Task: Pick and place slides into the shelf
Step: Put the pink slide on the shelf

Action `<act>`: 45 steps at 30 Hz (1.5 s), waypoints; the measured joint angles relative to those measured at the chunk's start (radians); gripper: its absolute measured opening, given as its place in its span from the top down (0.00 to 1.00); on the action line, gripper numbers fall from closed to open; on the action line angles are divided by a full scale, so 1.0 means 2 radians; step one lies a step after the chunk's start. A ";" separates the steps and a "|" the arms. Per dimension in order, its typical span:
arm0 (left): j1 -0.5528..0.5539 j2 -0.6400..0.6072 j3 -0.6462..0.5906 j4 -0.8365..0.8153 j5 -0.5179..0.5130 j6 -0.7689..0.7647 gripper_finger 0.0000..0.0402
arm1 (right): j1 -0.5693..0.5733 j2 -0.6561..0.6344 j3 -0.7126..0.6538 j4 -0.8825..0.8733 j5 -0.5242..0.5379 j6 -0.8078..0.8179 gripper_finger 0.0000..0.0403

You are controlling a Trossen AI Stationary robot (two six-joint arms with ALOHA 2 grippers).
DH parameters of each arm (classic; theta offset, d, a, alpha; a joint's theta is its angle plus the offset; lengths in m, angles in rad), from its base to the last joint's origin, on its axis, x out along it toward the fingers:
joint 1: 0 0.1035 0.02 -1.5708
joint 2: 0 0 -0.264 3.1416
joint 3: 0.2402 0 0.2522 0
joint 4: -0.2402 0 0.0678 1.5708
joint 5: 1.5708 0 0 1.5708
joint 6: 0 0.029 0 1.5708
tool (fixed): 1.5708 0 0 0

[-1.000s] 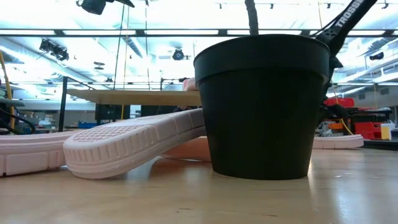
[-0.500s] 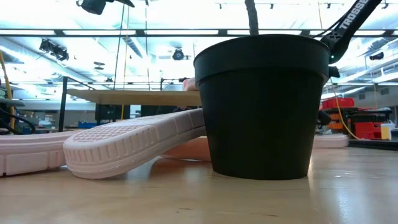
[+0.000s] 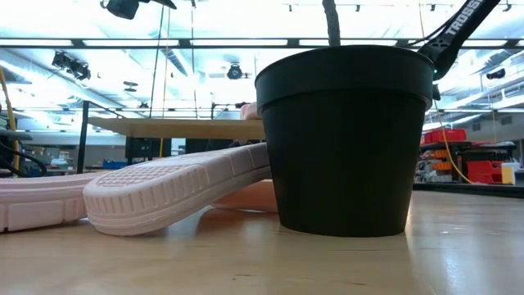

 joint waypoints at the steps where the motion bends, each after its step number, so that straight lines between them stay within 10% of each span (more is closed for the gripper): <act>1: 0.000 0.000 0.000 0.000 0.000 0.000 0.56 | 0.000 -0.005 0.000 -0.001 0.005 0.000 0.99; 14: -0.001 0.000 0.000 0.000 0.000 0.000 0.57 | -0.024 -0.041 0.001 -0.102 0.041 -0.064 0.91; 34: -0.015 0.000 0.000 0.002 0.000 0.000 0.57 | -0.019 -0.012 0.001 -0.101 0.058 -0.085 0.46; 45: -0.015 0.000 0.000 0.002 0.000 0.000 0.56 | 0.036 0.027 0.001 -0.042 0.063 -0.047 0.54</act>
